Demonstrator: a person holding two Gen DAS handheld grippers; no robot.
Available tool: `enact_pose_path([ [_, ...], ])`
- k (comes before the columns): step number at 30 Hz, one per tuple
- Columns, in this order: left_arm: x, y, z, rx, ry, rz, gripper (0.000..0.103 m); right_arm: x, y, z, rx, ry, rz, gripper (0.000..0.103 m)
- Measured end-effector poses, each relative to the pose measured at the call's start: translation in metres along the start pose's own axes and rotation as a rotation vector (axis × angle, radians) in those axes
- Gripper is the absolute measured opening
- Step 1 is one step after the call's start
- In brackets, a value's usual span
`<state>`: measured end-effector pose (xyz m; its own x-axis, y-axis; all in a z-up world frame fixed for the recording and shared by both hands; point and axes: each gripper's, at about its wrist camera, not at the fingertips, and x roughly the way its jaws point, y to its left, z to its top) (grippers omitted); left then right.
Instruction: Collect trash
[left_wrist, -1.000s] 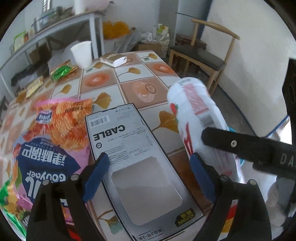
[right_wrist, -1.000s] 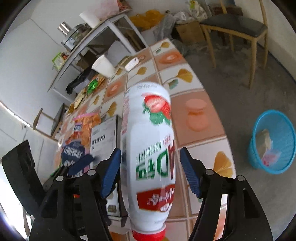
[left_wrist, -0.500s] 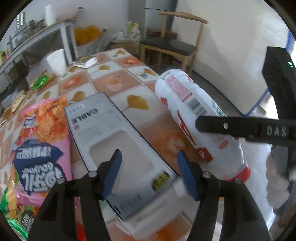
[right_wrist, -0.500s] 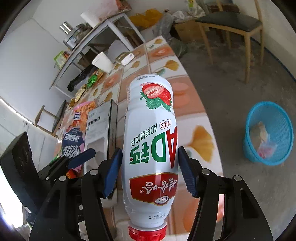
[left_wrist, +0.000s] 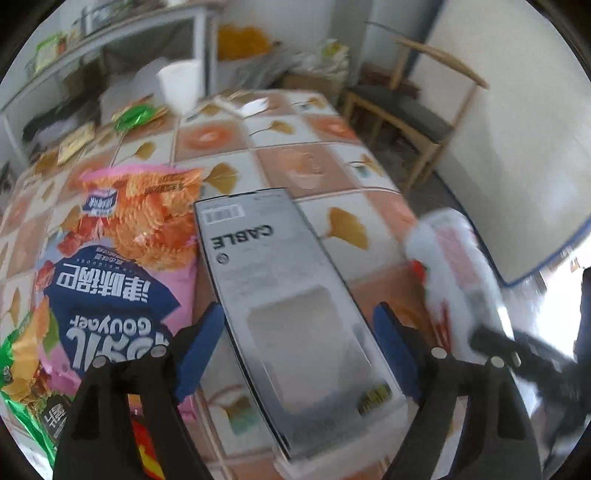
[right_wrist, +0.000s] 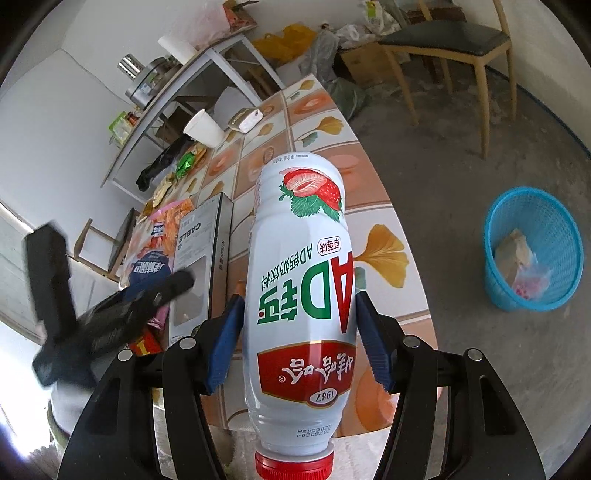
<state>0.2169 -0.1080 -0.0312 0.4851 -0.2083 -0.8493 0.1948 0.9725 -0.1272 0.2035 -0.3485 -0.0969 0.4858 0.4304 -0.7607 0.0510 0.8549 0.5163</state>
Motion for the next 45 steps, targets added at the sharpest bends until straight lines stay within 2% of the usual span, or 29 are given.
enact_pose_path([
  [7, 0.019, -0.007, 0.019, 0.033, 0.041, 0.026, 0.085, 0.0, -0.004, -0.002, 0.005, -0.002, 0.02, 0.058],
  [18, 0.033, -0.023, 0.022, 0.079, 0.053, 0.083, 0.089, 0.004, -0.014, -0.006, 0.034, 0.012, 0.061, 0.055],
  [28, 0.022, -0.046, 0.002, 0.156, 0.061, 0.012, 0.088, 0.004, -0.016, -0.007, 0.035, 0.017, 0.077, 0.054],
  [36, 0.002, -0.049, -0.026, 0.191, 0.079, 0.0, 0.088, 0.001, -0.016, -0.01, 0.04, 0.018, 0.067, 0.054],
  [45, -0.01, -0.037, -0.038, 0.109, 0.094, -0.037, 0.088, 0.002, -0.009, -0.013, 0.028, 0.03, 0.05, 0.054],
])
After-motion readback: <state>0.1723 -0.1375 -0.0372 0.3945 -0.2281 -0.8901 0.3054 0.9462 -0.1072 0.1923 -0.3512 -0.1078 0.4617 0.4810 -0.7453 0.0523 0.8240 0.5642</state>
